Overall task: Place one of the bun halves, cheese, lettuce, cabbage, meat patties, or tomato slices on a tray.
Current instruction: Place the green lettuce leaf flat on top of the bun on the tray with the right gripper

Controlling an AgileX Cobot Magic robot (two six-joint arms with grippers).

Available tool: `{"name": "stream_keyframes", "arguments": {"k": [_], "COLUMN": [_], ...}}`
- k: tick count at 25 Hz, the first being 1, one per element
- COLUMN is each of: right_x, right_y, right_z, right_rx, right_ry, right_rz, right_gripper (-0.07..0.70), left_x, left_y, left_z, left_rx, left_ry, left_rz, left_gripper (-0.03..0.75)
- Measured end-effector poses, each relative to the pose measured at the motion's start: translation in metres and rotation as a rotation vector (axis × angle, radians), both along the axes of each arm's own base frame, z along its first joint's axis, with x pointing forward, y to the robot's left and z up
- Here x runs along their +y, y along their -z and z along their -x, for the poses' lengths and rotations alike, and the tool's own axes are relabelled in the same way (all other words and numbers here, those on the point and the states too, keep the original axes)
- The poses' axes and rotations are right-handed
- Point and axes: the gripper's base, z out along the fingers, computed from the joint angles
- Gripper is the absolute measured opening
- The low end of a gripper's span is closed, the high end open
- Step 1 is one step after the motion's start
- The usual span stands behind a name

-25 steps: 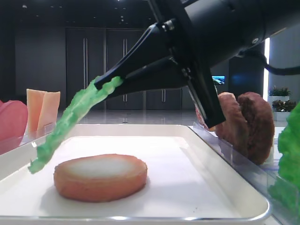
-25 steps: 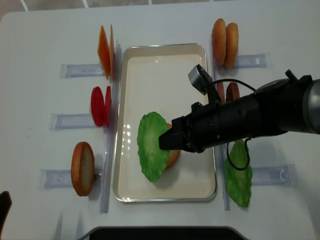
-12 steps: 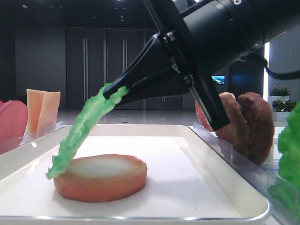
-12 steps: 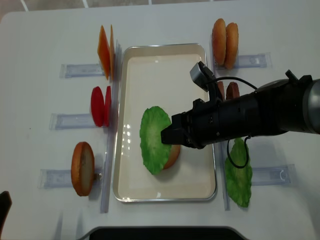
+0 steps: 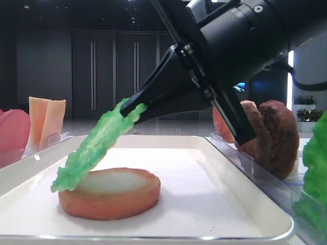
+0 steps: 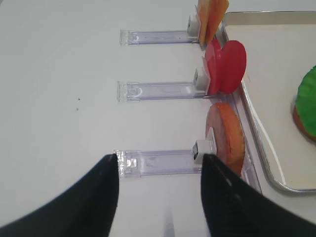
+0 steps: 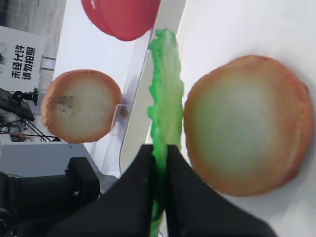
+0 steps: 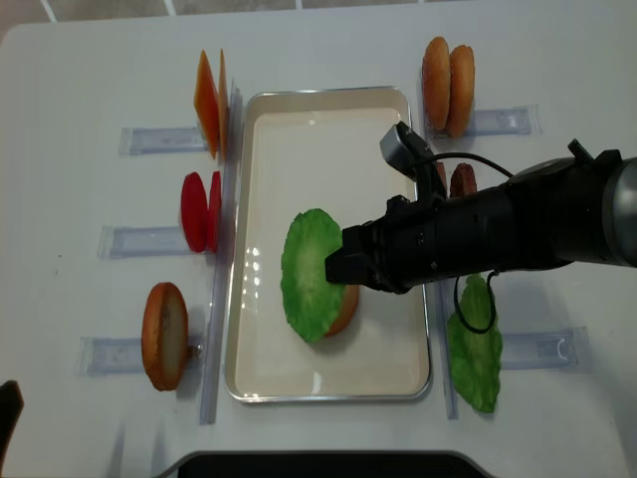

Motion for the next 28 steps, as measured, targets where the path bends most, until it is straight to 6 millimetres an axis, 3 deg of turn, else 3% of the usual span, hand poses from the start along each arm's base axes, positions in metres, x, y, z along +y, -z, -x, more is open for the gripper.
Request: {"name": "stream_keyframes", "arguments": {"k": [12, 20, 28], "right_x": [-0.002, 0.011, 0.010], "right_y": [0.003, 0.006, 0.007], "right_z": [-0.003, 0.009, 0.008], "right_rx": [-0.012, -0.023, -0.030], "right_ry": [0.033, 0.001, 0.011], "right_rz": [0.043, 0.087, 0.102], "right_gripper": [0.022, 0.022, 0.022], "left_x": [0.000, 0.000, 0.000], "left_y": [0.000, 0.000, 0.000], "left_z": [0.000, 0.000, 0.000], "left_rx": [0.000, 0.000, 0.000], "left_ry": [0.000, 0.000, 0.000], "left_rz": [0.000, 0.000, 0.000], "left_gripper": [0.408, 0.408, 0.408]}}
